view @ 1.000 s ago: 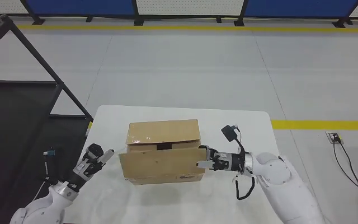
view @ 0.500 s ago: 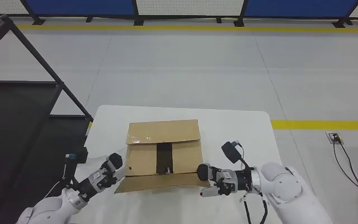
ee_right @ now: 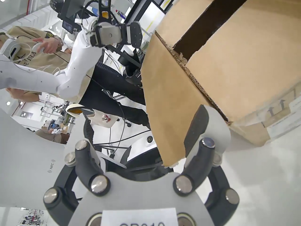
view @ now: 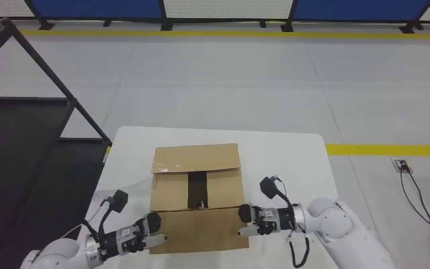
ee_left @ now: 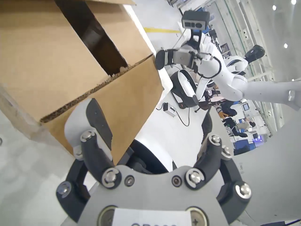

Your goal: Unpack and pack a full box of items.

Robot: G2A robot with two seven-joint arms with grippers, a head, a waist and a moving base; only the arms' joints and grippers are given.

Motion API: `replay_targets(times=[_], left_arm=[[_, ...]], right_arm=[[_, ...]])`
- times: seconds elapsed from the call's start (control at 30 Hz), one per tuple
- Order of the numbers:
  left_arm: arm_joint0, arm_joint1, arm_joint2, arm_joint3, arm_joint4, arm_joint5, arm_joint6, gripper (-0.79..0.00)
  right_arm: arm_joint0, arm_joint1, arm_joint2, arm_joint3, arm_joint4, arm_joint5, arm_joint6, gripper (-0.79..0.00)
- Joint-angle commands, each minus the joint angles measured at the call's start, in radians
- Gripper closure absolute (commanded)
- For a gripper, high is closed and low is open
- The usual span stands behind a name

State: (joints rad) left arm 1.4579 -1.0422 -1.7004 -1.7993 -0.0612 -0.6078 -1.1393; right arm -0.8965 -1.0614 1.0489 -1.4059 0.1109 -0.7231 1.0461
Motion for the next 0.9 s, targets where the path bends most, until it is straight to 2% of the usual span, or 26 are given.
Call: replay_targets(times=[0.0,0.23,0.43,0.63,0.87], left_arm=[[0.000,0.004,0.007,0.005,-0.007,0.002,-0.020,-0.785],[-0.007,0.013,0.037,0.028,-0.035,0.017,-0.036,-0.785],[-0.019,0.017,0.060,0.058,-0.038,0.027,-0.002,-0.785],[-0.040,0.021,0.076,0.086,0.000,0.039,0.046,-0.785],[-0.057,0.026,0.090,0.106,0.027,0.051,0.081,-0.785]], right_arm=[[0.006,0.000,0.006,0.012,0.023,-0.006,-0.017,-0.785],[0.015,0.009,0.049,0.032,0.043,0.009,-0.046,-0.785],[0.013,0.017,0.081,0.051,-0.049,0.082,-0.102,-0.785],[0.030,0.007,0.032,0.065,-0.170,0.190,-0.153,-0.785],[0.058,-0.008,-0.027,0.086,-0.185,0.168,-0.145,-0.785]])
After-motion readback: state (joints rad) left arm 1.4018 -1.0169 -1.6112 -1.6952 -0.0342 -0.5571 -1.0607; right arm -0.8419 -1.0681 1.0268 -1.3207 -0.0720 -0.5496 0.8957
